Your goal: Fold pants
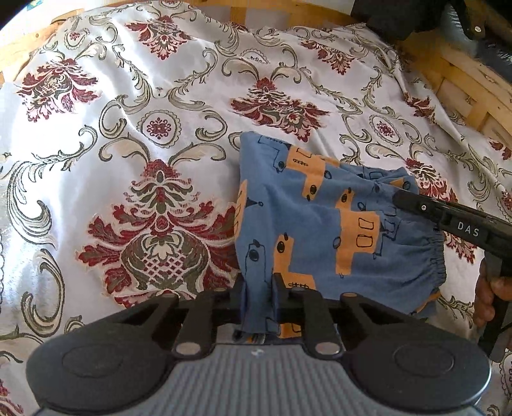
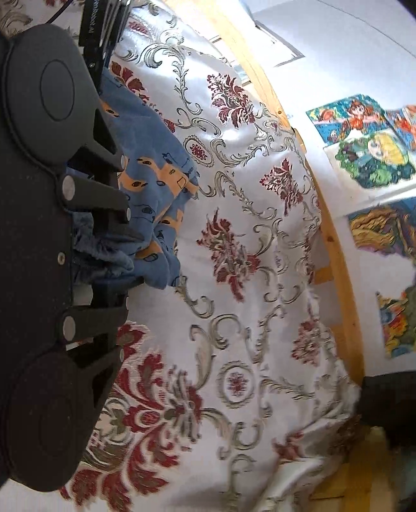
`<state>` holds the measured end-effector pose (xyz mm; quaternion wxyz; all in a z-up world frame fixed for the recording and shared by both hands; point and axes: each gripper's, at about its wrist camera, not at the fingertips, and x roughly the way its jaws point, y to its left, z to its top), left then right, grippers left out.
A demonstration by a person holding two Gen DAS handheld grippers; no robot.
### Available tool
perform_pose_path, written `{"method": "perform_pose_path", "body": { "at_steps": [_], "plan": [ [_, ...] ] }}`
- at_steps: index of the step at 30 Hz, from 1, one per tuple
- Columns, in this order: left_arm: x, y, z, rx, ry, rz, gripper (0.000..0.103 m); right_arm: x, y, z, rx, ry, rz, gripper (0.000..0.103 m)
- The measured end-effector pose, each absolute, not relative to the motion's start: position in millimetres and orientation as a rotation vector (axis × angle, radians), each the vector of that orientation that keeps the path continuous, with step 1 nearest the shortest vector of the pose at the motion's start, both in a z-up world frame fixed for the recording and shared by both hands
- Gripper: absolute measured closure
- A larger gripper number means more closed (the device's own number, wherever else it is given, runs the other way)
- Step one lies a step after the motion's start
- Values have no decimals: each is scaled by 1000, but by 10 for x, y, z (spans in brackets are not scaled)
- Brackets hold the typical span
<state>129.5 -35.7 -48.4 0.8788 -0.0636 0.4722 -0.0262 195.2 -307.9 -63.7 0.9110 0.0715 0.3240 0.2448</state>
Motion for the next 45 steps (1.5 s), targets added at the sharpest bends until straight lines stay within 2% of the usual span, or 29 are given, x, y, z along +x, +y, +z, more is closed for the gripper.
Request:
{"method": "perform_pose_path", "body": {
  "at_steps": [14,26,31,37,42,44,45],
  "plan": [
    [1306,-511,-122,-96,876,-177,88,1639,-2899,-277,-193,443,443,91],
    [1992,-424,181,-66,685,-197,88,2680,-2692,196,-395,285,504,91],
    [2354,-252,-138,-131,675,-154,87,3193,-2557,-3,-391,335,519,91],
    [2472,-39,-744,-220,812,-97,85,3478,-2532,-576,-354,516,525,91],
    [2423,-9,-787,-198,807,-111,81,3506,-2625,-646,-274,542,504,87],
    [2426,4,-776,-211,814,-108,79,3516,-2641,-644,-254,547,492,81],
    [2434,17,-770,-220,815,-102,74,3515,-2650,-635,-244,547,488,79]
  ]
}}
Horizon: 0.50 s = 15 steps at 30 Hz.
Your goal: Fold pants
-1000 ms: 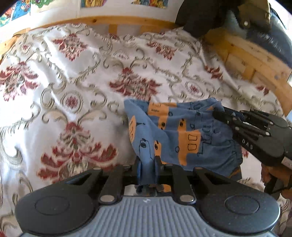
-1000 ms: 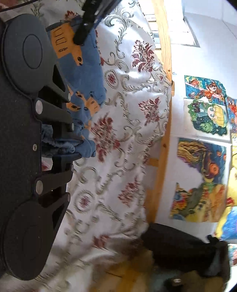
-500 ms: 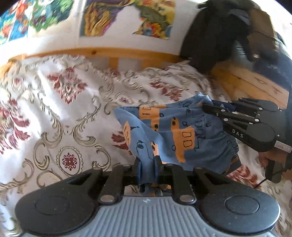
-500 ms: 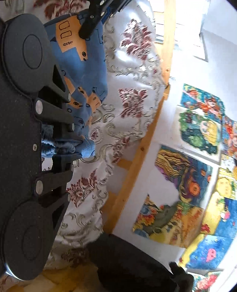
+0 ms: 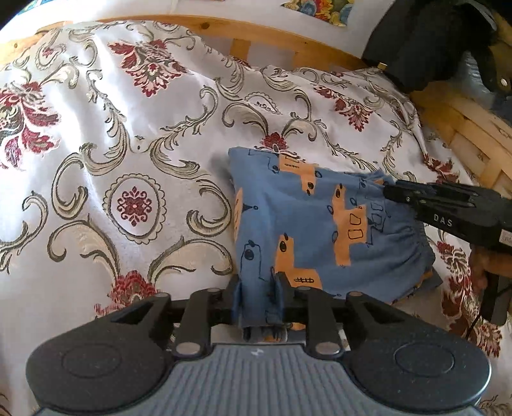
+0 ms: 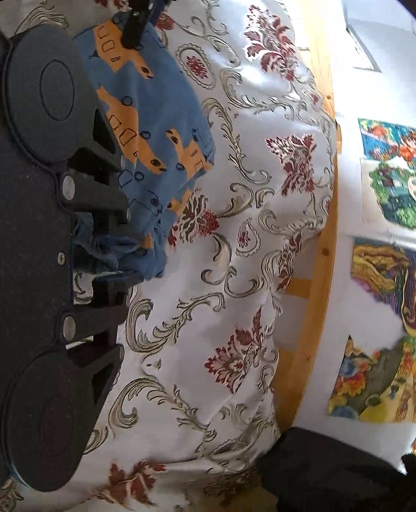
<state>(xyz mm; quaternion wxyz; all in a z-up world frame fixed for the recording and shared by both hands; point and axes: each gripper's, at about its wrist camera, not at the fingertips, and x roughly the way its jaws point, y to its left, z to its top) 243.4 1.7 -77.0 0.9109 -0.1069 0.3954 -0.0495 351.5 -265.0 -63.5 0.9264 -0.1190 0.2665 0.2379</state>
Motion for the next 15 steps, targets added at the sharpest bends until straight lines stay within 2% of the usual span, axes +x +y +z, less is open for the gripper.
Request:
{"method": "perform_pose_path", "body": {
  "at_steps": [1,3,6,8,13,15],
  "plan": [
    [2438,27,-766,-226,819,-98,69,3505,-2666,-619,-234,545,487,79],
    [2431,27,-752,-224,823,-90,65,3475,-2698,-591,-217,544,478,67],
    [2403,26,-714,-227,825,-74,49,3388,-2747,-531,-194,535,460,51],
    [2371,23,-664,-234,814,-66,43,3324,-2770,-481,-182,529,452,44],
    [2242,-30,-480,-207,763,-32,14,3069,-2819,-276,-174,488,428,23],
    [2157,-58,-391,-201,736,-26,9,2935,-2858,-174,-164,467,418,15]
  ]
}}
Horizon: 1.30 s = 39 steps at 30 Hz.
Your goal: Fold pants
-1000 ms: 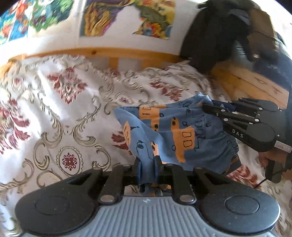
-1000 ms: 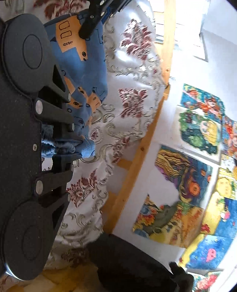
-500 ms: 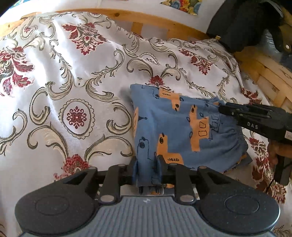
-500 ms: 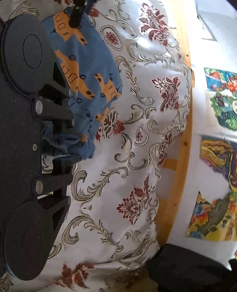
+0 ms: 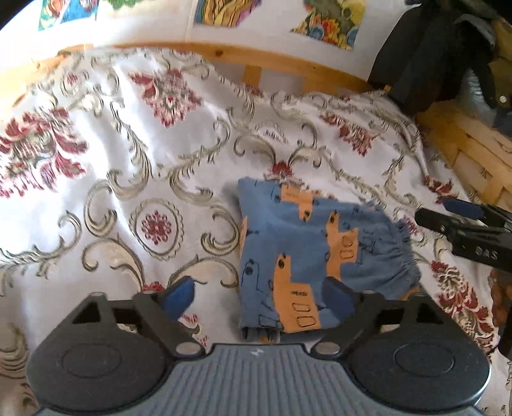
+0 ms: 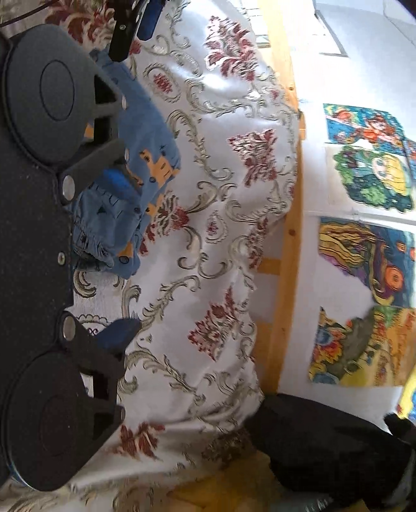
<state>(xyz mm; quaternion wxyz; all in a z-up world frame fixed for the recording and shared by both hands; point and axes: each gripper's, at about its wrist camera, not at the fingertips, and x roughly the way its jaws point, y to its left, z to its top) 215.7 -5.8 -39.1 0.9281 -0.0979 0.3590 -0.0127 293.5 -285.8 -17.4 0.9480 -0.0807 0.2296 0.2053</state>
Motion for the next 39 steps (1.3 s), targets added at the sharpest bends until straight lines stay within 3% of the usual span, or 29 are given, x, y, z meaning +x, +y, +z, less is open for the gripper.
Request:
{"method": "perform_pose_path", "body": {
  "at_steps": [3,6,15,25,39],
  "plan": [
    [2035,-112,-273,-193,709,-6,3,2699,-2912,-31,-161,429,393,4],
    [1868,-155,-157,-193,683,18,1,2424,-2969,99,-145,388,367,1],
    [1290,-256,88,-179,609,60,0,1582,-3020,361,-74,359,280,1],
    [762,-322,110,-128,587,63,0,806,-3014,295,-29,370,200,1],
    [588,-458,-95,-41,623,40,0,612,-2977,43,-28,457,211,1]
  ]
}}
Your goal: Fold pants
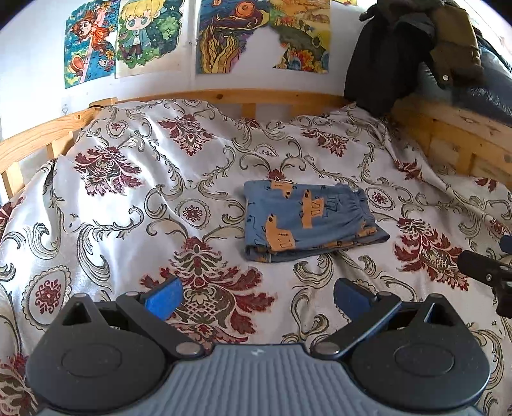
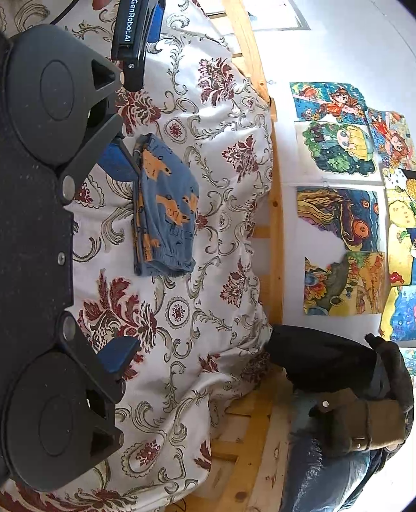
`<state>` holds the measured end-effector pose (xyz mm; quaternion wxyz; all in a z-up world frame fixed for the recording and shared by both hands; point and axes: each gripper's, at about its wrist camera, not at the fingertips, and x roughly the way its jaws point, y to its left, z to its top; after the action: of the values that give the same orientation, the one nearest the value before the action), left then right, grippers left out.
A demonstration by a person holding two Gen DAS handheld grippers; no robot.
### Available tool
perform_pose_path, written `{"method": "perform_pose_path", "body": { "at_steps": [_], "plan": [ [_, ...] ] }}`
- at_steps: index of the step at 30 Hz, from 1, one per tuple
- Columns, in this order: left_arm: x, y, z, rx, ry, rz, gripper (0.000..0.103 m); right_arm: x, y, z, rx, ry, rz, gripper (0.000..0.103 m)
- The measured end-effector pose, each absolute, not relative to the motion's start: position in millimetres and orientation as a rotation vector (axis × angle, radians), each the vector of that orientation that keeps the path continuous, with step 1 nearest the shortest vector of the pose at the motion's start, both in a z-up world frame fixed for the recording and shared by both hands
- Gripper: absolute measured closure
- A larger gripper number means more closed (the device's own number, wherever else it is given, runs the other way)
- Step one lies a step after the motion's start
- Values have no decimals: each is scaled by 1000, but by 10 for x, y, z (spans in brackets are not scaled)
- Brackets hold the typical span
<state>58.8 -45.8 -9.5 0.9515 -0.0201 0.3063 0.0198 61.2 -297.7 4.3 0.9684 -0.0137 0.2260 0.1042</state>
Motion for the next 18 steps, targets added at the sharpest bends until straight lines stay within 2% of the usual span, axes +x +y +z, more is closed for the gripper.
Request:
{"method": "perform_pose_path", "body": {
  "at_steps": [18],
  "plan": [
    [596,-470,-113,-65,640,31,0,652,-2977,14,-22,479,199,1]
  ]
}}
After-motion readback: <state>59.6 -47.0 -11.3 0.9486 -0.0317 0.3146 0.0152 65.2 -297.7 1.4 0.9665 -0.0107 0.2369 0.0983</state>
